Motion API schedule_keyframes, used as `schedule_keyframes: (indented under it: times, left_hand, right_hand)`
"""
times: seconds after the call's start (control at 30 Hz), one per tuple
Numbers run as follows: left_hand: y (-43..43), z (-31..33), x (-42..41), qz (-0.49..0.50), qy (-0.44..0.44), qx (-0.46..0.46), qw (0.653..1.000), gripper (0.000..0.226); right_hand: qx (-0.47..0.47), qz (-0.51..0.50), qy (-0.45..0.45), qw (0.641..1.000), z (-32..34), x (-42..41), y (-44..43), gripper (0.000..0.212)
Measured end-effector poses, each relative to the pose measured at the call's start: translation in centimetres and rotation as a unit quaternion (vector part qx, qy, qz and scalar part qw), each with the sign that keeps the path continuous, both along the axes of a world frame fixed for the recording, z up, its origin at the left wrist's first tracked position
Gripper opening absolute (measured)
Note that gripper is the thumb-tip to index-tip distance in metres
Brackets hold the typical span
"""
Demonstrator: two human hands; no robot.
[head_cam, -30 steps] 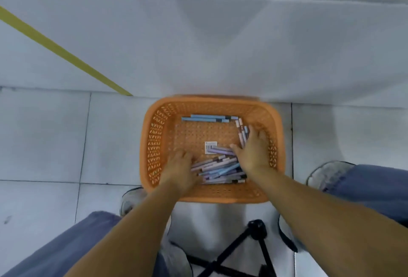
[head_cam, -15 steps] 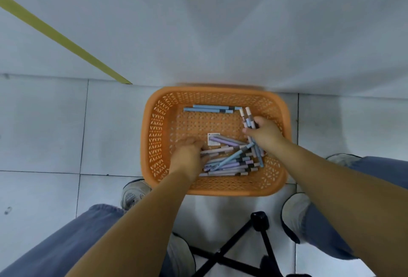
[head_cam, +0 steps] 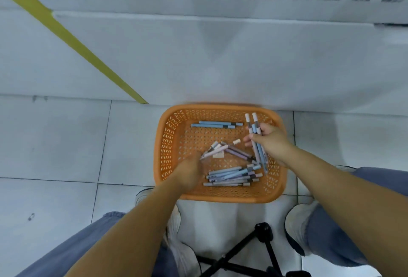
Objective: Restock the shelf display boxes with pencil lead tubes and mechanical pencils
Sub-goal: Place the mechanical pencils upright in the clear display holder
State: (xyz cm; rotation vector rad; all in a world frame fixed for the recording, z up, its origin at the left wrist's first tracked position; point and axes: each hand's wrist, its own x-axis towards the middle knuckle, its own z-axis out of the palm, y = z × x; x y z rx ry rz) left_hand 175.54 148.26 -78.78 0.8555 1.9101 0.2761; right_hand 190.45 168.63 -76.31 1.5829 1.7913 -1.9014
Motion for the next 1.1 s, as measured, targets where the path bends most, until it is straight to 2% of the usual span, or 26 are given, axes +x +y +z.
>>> schedule_keyframes:
  times: [0.17,0.27,0.4,0.53,0.67,0.77,0.87,1.0,1.1]
  left_hand:
    - [-0.2,5.1,-0.5,0.11,-0.005,0.087,0.99,0.012]
    - [0.5,8.8,-0.2,0.15,-0.035,0.15,0.977,0.012]
    - [1.3,13.1,0.5,0.137,-0.035,0.195,0.971,0.017]
    - [1.6,16.1,1.0,0.121,-0.013,0.206,0.971,0.012]
    - [2.2,19.3,1.8,0.098,0.004,0.229,0.968,0.024]
    - [2.3,21.8,2.0,0.07,0.008,0.238,0.969,0.01]
    - [2.1,24.1,1.5,0.089,0.039,0.267,0.959,0.012]
    - [2.9,28.8,1.4,0.18,-0.058,0.339,0.922,0.026]
    - [4.4,32.9,2.0,0.143,-0.076,0.378,0.912,0.032]
  right_hand:
    - [0.026,-0.005,0.052,0.998,4.7,-1.1,-0.3,0.017]
    - [-0.03,-0.036,0.116,0.992,8.2,-1.6,-1.4,0.018]
    - [-0.128,-0.097,0.267,0.95,13.3,-2.8,-3.0,0.018]
    - [-0.156,-0.125,0.363,0.91,17.6,-3.0,-3.8,0.017]
    - [-0.106,-0.122,0.352,0.922,20.7,-2.6,-3.8,0.015]
    - [-0.052,-0.129,0.365,0.921,23.4,-2.6,-3.1,0.018]
    - [0.001,-0.132,0.394,0.91,27.1,-2.6,-2.0,0.021]
    - [-0.012,-0.087,0.429,0.899,30.6,-2.2,-1.9,0.024]
    - [-0.057,-0.051,0.462,0.884,32.9,-2.5,-3.1,0.027]
